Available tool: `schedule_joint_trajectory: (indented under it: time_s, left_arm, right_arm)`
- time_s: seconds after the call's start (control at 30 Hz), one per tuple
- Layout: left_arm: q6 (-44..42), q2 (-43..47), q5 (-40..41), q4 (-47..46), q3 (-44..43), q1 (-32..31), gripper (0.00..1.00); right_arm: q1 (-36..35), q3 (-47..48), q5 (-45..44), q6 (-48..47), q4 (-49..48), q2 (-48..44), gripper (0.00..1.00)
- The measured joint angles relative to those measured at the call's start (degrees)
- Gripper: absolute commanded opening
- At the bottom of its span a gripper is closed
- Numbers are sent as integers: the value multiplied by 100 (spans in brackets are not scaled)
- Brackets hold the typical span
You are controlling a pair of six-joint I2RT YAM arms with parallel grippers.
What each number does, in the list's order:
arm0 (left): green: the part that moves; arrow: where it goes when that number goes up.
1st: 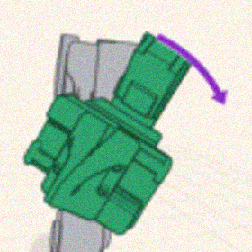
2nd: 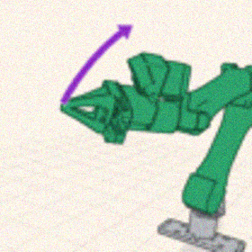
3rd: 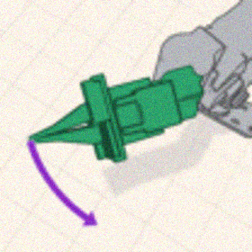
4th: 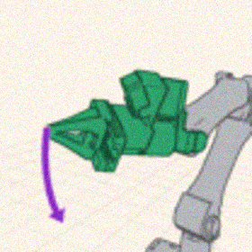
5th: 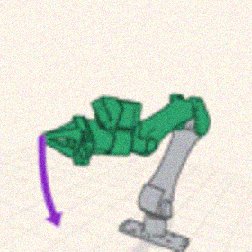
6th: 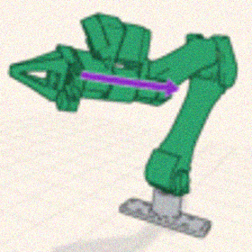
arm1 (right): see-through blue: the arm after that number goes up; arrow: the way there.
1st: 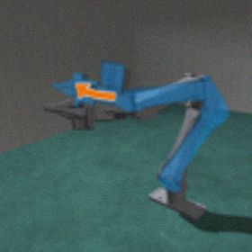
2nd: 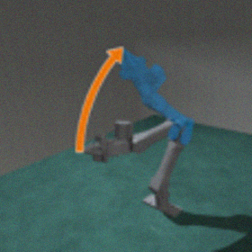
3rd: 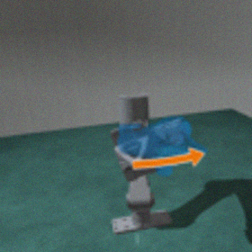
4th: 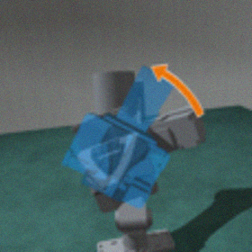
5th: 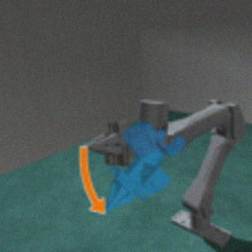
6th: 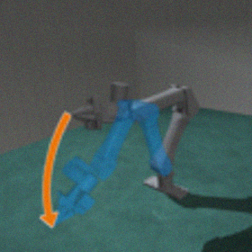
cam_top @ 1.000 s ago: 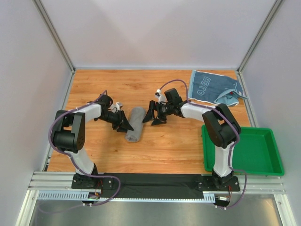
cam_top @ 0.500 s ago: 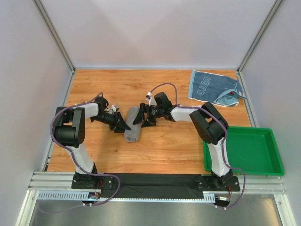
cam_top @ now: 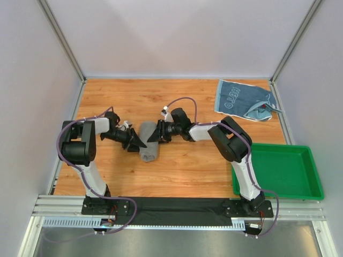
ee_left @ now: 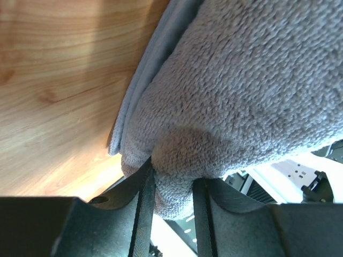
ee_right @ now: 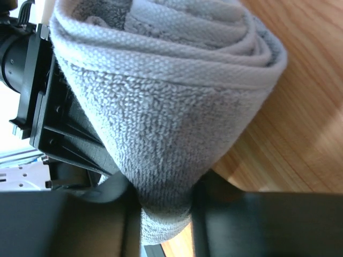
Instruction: Roll the towels
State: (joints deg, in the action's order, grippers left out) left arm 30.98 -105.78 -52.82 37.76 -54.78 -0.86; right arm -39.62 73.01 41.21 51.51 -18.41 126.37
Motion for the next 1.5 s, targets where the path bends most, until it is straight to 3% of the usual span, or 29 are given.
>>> schedule_joint_trajectory:
  time_s: [0.1,0.23,0.27,0.43,0.6,0.73,0.9,1.0,1.2,1.33,1.5]
  left_arm:
    - [-2,2,22,-13,9,17,48]
    - [-15,136,201,-109,125,35,73]
    - [-22,216,323,-118,173,28,74]
    - [-37,817,839,-103,323,-31,75]
    - [-52,1705,1346,101,275,-278,75]
    - [-7,2247,1880,238,2,-793,74]
    - [247,2385,2334,229,-555,-1987,72]
    - [413,2197,2474,170,-977,-2747,70]
    - [535,1547,2540,-33,-1556,-3550,68]
    - [549,1495,2498,-33,-1513,-3615,68]
    - [354,1495,2472,70,-1513,-3615,67]
  right_arm:
    - [-9,0,-2,98,-111,28,3]
    - [-4,0,22,125,-125,31,0]
    - [-4,-2,28,122,-140,28,0]
    - [42,-247,2,-17,92,-319,0]
    - [420,-898,-46,-529,1080,-1661,0]
    - [1388,-1132,-72,-1034,2201,-3257,0]
    - [2804,-1102,-319,-1720,3499,-5125,0]
    - [3473,-1080,-382,-2166,4496,-5751,0]
    - [3923,-1429,-935,-2951,6413,-5956,0]
    - [3901,-1620,-1528,-3136,7396,-6236,0]
    - [3897,-1027,-2166,-3314,8293,-6304,0]
